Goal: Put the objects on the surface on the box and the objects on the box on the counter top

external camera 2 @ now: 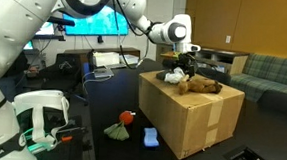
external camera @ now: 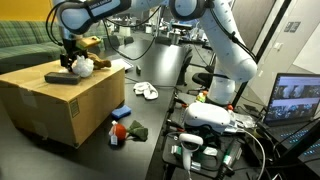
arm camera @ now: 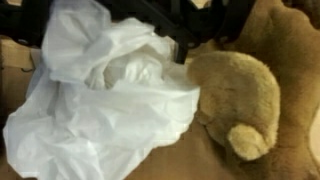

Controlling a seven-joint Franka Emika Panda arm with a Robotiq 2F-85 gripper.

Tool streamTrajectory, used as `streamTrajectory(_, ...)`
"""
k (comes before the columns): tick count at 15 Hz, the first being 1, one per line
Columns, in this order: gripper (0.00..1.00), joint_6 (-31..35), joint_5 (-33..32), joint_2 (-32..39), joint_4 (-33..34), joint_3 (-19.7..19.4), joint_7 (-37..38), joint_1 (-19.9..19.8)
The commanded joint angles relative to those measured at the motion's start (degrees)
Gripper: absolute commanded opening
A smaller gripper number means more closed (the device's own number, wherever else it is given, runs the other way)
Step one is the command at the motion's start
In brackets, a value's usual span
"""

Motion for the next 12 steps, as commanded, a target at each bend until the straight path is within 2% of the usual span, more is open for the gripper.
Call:
streamTrajectory(1, 1.00, -0.72, -0.13, 1.11, 1.30, 0.35, -1.20, -0.62)
streamTrajectory(2, 0.77, -0.82, -0.20, 1.06, 1.23, 0.33, -1.17, -0.52)
streamTrajectory(3, 0.74, -1.29, -0.40, 0.75, 1.24, 0.25, -1.12, -0.34)
streamTrajectory(9, 0.29, -3.63, -0.67, -1.21, 0.66, 0.44, -1.30, 0.60)
streamTrajectory(12, 0.06, -7.50, -0.11, -2.48, 0.82, 1.02, -2.35, 0.47)
